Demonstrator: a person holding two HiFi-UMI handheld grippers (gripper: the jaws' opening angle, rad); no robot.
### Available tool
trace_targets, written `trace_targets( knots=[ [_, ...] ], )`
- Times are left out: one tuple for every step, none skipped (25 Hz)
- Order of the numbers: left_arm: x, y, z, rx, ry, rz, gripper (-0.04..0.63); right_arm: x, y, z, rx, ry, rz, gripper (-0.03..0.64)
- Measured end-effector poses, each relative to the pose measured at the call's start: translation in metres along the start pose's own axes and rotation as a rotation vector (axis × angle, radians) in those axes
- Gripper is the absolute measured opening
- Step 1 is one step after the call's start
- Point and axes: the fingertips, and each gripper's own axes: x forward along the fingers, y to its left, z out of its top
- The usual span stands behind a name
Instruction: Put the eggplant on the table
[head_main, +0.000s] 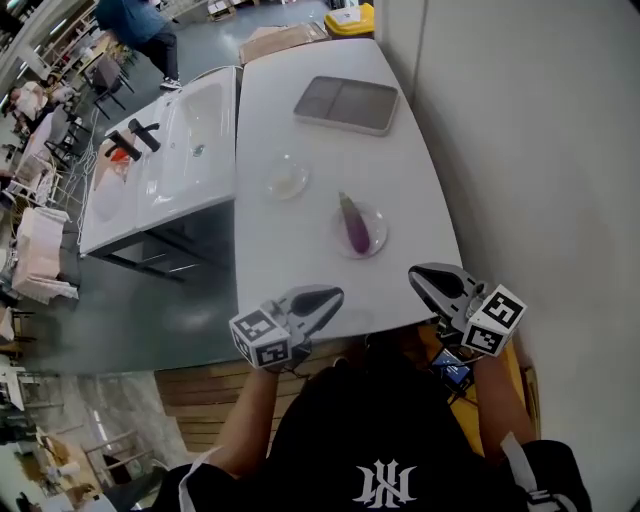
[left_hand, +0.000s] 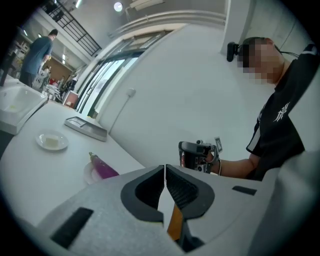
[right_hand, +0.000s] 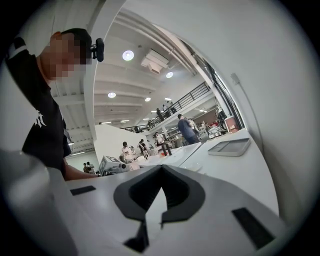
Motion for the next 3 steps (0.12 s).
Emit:
trace_targets(
  knots=[
    [-0.001,-0.008,-0.001,0.001,0.001,-0.021,0.012,-0.007,0.004,0.000,0.009,-0.002,-0.017,0.003],
    [-0.002,-0.018,-0.003,0.002,0.003,-0.043,0.012,-0.015,0.009,0.000,0.017,-0.004,-0.035,0.003],
    [-0.002,-0.027,-0.004,0.003,0.005,-0.065,0.011,-0.023,0.013,-0.001,0.024,-0.007,-0.054,0.003]
  ],
)
